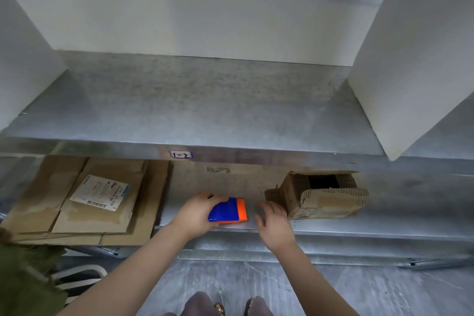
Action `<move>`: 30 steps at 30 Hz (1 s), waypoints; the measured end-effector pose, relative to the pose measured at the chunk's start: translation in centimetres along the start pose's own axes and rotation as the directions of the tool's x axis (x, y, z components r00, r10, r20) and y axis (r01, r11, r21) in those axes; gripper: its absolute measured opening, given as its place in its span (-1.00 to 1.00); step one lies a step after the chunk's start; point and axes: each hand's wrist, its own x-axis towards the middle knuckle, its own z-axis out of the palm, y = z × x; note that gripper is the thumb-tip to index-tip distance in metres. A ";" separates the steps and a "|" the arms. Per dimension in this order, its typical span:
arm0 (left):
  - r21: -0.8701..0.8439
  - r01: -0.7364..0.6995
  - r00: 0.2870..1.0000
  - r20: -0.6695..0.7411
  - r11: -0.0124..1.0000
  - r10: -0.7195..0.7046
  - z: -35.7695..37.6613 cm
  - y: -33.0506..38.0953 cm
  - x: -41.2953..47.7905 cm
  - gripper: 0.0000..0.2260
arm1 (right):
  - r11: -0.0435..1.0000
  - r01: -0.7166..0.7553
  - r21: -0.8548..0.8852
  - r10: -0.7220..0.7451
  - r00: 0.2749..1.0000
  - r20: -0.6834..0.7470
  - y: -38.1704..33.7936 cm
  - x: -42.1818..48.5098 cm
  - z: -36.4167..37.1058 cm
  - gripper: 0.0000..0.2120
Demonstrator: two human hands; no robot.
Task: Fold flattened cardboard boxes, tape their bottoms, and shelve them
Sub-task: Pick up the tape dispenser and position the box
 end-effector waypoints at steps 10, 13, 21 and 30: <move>0.031 0.008 0.999 -0.042 0.999 -0.007 -0.1 0.9 -1.6 -0.42 | 0.994 0.064 0.090 -0.064 0.998 -0.005 -0.1 -0.8 -0.6 -0.63; 0.025 0.028 0.999 -0.043 0.999 -0.027 -0.2 1.1 -1.6 -0.41 | 0.993 0.087 0.084 -0.086 0.996 -0.013 0.1 -1.0 -0.8 -0.64; 0.076 0.046 0.999 -0.025 0.996 -0.044 -0.6 1.7 -1.8 -0.44 | 0.995 0.103 -0.011 -0.103 0.993 0.062 0.7 -1.5 -0.8 -0.52; 0.030 -0.052 0.997 -0.059 0.998 0.054 -5.0 -0.7 -5.7 -0.45 | 0.989 0.116 -0.094 -0.107 0.989 0.100 -1.0 -0.9 -1.2 -0.48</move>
